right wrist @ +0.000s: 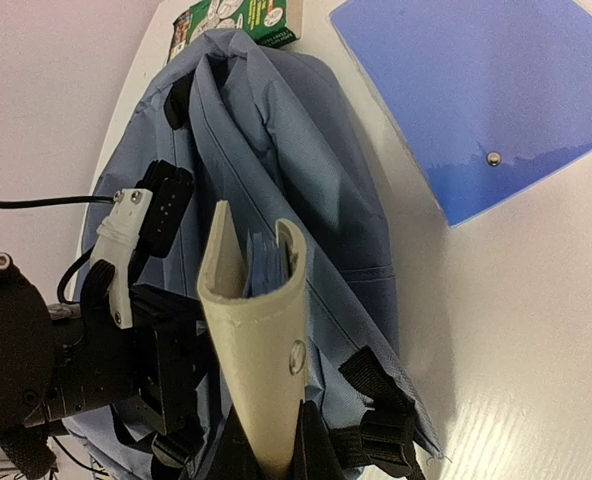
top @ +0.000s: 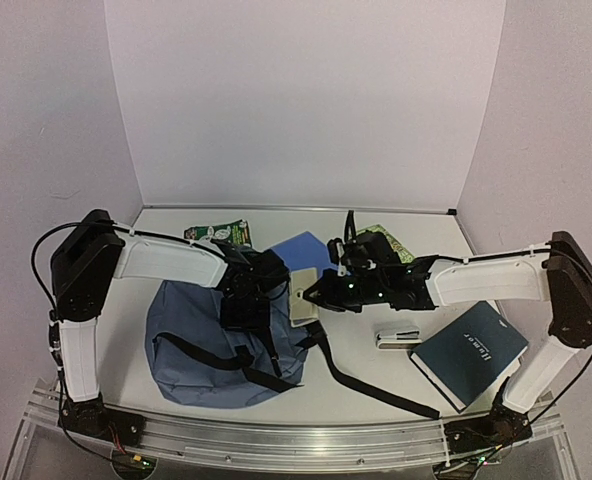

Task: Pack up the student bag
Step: Place the personal item in the student bag.

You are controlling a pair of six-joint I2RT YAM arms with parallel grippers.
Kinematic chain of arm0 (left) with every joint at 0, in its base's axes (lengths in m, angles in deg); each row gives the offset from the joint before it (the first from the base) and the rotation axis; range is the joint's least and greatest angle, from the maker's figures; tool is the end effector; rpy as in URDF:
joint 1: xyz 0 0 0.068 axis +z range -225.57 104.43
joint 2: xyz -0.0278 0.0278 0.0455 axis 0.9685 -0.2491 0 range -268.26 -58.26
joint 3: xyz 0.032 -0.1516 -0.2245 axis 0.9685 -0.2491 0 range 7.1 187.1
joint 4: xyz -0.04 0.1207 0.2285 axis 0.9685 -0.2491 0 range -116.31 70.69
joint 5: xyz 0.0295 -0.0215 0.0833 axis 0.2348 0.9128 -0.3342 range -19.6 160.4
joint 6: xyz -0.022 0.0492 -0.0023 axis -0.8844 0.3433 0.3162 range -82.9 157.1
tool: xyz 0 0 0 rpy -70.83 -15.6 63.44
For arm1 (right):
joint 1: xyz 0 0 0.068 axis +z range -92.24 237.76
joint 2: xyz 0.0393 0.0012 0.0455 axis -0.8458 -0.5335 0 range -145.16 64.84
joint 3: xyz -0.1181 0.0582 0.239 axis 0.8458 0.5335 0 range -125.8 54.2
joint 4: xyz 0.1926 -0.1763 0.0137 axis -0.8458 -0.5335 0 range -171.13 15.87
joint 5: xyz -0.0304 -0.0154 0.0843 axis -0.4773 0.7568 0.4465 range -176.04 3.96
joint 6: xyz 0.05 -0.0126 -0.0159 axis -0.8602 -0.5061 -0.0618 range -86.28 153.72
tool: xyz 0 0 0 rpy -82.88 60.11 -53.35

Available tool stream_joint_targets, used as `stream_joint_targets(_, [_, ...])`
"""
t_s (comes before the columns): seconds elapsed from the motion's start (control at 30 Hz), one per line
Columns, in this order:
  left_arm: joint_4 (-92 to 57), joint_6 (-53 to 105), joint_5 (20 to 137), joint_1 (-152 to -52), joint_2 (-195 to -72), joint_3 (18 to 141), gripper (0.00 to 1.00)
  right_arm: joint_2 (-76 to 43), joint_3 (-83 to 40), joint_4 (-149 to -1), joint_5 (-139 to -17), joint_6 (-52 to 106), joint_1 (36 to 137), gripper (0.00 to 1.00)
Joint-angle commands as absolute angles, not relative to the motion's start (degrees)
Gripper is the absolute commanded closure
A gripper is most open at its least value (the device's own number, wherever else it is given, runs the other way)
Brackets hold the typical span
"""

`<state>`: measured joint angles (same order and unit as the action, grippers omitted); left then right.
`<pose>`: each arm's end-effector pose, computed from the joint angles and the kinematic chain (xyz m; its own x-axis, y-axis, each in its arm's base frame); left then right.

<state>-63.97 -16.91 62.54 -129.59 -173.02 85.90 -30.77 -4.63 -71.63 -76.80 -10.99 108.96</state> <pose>0.2284 -0.3062 0.1501 -0.9787 -0.0164 -0.2049 -0.0057 0.9986 -0.0527 0.2262 0.2905 0.2161 -0.8506 0.0503 -0.5235 -0.3574 0.6749 0.6456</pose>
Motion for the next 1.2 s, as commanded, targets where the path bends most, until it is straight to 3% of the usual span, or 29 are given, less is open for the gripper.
stream_joint_targets(0.0, [-61.1,-15.6,62.6,-128.9,-170.3,80.1,1.0,-29.4,-6.0,-68.5,-72.4,-8.9,109.9,1.0])
stream_joint_targets(0.5, [-48.5,-10.4,65.9,-129.0,-154.2,71.9,1.0,-38.5,-8.8,-59.0,-65.9,-13.1,111.7,1.0])
stream_joint_targets(1.17, [-46.4,-9.4,66.9,-129.0,-149.5,70.3,1.0,-41.0,-3.3,-47.1,-57.1,-24.7,112.9,1.0])
